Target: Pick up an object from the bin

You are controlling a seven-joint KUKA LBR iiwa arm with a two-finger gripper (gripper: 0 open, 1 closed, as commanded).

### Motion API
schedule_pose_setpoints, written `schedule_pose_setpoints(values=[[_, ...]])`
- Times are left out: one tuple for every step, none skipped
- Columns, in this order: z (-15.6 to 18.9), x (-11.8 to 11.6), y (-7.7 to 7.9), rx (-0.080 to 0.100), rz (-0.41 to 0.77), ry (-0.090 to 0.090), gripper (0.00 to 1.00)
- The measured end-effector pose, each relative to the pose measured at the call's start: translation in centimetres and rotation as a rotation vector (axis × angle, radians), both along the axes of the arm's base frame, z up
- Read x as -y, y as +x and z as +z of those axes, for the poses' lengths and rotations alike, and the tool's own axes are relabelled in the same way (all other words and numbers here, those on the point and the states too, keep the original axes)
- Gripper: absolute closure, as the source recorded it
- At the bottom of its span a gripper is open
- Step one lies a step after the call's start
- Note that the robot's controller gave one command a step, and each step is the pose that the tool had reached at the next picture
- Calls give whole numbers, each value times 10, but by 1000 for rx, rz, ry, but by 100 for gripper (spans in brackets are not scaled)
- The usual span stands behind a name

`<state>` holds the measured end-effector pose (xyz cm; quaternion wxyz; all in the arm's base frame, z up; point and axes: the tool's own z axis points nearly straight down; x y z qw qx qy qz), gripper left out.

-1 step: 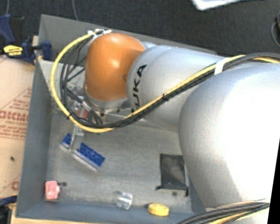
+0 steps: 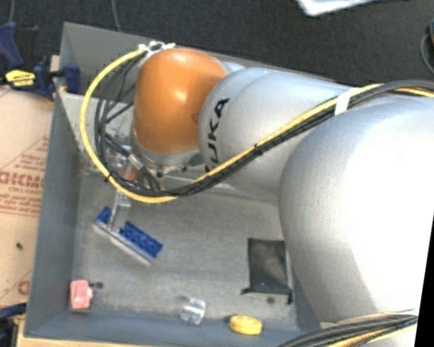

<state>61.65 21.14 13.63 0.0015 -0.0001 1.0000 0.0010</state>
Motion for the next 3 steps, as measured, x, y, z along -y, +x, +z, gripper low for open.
schedule_pose_setpoints(values=[[-46, 39, -55, -1, -152, 1, 0], [-66, 45, -23, 3, -70, 1, 100], [-66, 45, -23, 2, -72, 2, 100]])
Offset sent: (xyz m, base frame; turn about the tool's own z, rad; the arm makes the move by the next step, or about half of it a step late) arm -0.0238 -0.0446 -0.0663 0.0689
